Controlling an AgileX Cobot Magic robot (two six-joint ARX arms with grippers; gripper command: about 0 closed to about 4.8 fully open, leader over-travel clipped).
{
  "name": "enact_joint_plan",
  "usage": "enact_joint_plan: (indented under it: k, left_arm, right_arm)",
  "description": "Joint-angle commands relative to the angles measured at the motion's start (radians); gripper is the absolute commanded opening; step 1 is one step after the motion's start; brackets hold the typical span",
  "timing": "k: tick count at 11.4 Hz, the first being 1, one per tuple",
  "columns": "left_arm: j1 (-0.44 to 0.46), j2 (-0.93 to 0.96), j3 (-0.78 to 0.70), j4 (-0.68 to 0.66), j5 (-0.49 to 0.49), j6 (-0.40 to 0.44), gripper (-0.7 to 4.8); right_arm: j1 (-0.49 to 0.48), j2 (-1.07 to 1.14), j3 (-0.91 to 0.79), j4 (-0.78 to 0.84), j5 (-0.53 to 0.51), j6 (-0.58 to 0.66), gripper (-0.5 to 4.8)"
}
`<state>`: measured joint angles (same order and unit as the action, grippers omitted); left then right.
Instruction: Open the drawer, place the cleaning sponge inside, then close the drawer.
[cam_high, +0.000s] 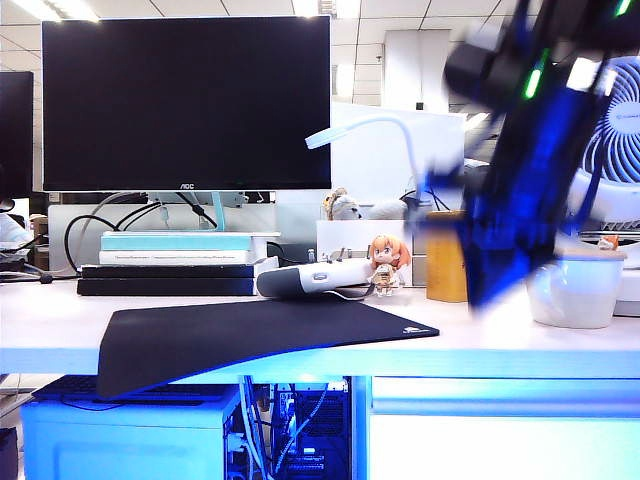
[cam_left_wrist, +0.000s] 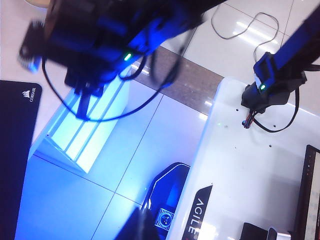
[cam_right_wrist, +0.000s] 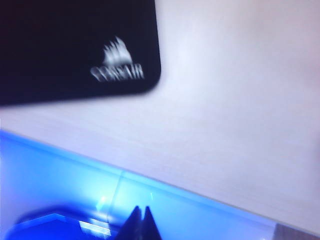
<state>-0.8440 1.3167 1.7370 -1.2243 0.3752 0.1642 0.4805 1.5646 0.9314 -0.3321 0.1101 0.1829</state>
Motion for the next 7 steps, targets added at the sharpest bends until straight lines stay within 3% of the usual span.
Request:
enact_joint_plan:
  k: [1,7]
  left_arm:
    - [-0.001,-0.008,0.004,-0.005,0.003,0.005,-0.05]
    - [-0.002,-0.008,0.003,-0.036,0.003,0.029,-0.05]
  right_arm:
    - [0.001,-0.172,0.005,0.013,0.004,-0.002,-0.08]
    - [0.003,-0.549,-0.022,-0.014,0.032,-0.027,-0.08]
